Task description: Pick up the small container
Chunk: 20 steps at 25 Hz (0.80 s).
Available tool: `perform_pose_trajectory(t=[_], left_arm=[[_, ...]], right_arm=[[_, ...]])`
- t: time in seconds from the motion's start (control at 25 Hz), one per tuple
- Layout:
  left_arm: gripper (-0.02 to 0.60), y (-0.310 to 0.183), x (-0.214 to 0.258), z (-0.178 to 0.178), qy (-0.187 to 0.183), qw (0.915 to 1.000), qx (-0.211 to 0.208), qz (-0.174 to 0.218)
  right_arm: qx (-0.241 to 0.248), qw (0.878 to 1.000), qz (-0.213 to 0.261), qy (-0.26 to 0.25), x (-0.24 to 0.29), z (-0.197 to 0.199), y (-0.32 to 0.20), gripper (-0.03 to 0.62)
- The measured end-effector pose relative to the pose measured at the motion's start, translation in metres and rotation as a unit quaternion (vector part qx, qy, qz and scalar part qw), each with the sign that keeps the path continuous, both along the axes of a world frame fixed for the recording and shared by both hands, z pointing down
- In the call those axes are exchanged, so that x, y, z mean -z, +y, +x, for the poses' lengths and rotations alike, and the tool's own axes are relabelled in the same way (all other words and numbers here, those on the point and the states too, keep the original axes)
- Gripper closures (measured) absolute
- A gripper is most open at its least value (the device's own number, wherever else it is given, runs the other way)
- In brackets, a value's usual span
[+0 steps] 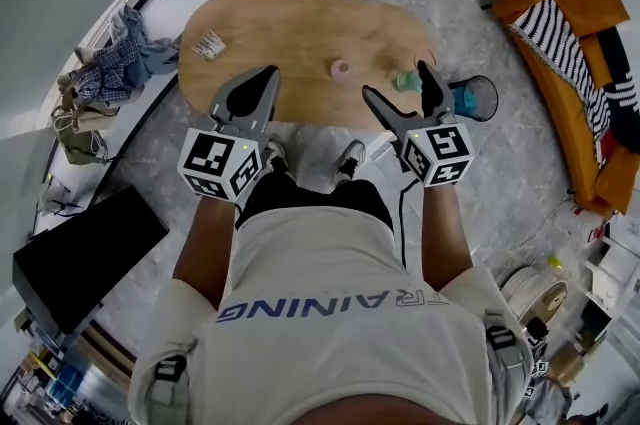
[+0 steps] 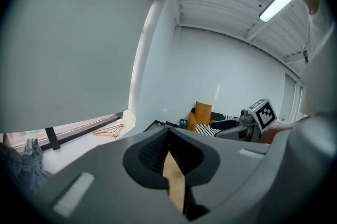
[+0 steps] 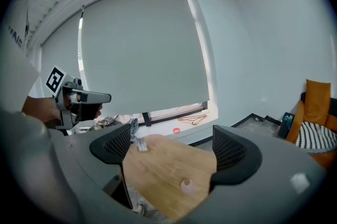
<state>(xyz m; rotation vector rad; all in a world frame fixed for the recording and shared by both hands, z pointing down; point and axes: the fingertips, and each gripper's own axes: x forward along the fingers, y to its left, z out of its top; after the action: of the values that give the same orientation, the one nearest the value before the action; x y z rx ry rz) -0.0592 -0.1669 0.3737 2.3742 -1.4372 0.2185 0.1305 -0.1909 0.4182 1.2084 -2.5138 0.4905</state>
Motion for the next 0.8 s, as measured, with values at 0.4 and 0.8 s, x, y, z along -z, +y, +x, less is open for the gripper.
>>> perform_pose_trajectory(t=[0.4,0.8], left_arm=[[0.58,-0.013,-0.072,-0.015,-0.014,0.9988,0.022,-0.042],[0.58,-0.033,-0.15,-0.017,-0.021,0.997,0.023,-0.071]], right_arm=[[0.027,0.998,-0.048,0.033,-0.115,-0.024,-0.015,0.091],[0.027,0.993,-0.092,0.068,-0.243,-0.032,-0.034,0.056]])
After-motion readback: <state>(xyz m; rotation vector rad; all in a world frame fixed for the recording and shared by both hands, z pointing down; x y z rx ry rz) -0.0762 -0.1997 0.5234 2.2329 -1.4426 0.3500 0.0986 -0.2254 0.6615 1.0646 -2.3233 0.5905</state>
